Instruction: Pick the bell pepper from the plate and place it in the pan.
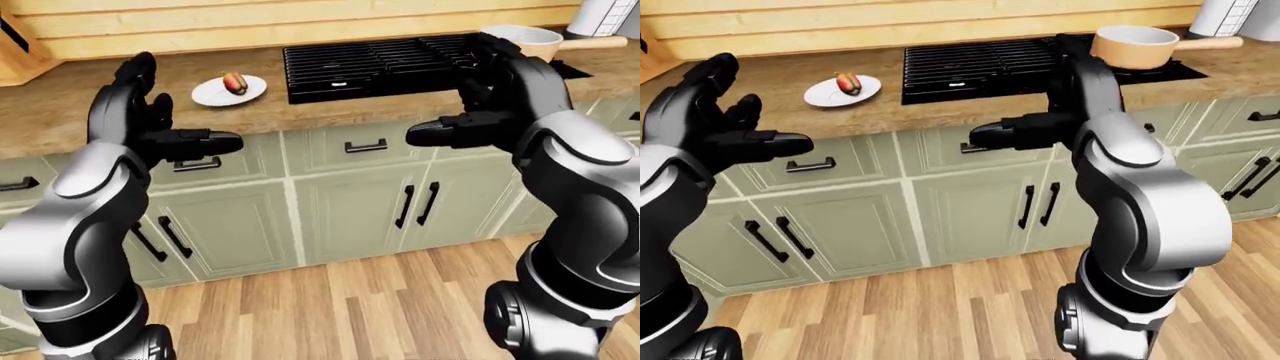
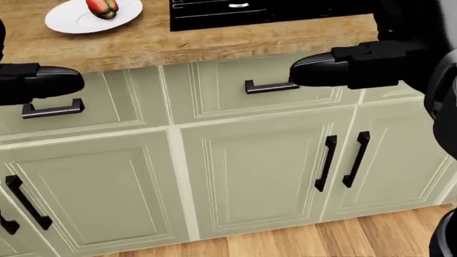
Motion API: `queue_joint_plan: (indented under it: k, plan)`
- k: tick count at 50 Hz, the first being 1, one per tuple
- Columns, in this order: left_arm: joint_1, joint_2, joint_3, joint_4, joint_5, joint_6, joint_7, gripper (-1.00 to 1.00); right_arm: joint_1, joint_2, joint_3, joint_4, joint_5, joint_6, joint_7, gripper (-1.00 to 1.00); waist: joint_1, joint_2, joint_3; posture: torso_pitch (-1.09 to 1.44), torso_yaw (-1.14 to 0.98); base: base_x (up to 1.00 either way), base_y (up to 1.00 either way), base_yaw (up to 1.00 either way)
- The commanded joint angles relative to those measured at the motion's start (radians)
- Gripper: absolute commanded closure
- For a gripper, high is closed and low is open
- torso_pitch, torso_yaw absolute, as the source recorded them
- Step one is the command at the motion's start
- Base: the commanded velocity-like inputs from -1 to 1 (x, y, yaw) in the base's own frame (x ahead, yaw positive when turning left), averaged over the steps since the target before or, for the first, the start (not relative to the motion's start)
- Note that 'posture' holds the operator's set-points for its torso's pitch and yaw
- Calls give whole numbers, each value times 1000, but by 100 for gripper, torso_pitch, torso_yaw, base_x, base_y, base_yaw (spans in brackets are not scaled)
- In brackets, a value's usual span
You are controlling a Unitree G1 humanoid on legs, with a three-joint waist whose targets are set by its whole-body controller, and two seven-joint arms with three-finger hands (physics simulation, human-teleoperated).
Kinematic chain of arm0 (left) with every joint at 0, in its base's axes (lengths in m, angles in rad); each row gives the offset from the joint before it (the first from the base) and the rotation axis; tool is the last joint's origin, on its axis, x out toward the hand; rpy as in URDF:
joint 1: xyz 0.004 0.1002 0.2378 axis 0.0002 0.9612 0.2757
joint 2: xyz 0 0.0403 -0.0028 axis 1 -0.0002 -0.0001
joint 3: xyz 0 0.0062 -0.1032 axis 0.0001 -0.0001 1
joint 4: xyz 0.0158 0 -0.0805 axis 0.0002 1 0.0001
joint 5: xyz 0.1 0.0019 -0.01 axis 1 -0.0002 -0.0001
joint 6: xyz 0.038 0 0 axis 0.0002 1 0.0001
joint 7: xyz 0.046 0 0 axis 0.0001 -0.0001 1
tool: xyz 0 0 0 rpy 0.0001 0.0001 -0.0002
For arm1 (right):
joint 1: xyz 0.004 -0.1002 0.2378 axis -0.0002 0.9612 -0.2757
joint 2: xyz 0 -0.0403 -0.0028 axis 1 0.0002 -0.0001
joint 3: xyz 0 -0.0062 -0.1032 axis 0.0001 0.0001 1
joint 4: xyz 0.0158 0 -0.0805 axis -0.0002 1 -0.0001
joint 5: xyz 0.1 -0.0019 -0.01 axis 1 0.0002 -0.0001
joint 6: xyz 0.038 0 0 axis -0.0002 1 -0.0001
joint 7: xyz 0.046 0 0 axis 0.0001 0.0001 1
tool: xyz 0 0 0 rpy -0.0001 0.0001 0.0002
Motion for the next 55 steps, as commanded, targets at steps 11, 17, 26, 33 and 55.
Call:
queue_joint_plan:
  k: [11,17,26,33,55]
  plan:
    - [-25,10,14,-47,-11,-19,-5,-100,-33,-7,-10,-9,-11,-49,-13,-100,-4,39,-19,0,0,0,27,0]
    - [-10,7,15,-45,-10,-33,-6,-100,-35,-12,-16,-12,-7,-45,-13,-100,-6,106,-29,0,0,0,27,0]
    - [-9,-8,-7,-36,5,-46,-8,-100,-2,-6,-18,-23,-3,-62,-19,-100,-8,21,-24,0,0,0,27,0]
    - [-9,-12,-5,-40,10,-42,-12,-100,0,-4,-18,-21,2,-67,-22,-100,-4,-17,-47,0,0,0,27,0]
    - [-3,-25,-11,-36,30,-49,-24,-100,18,10,-6,-23,7,-89,-36,-100,8,26,-23,0,0,2,9,0]
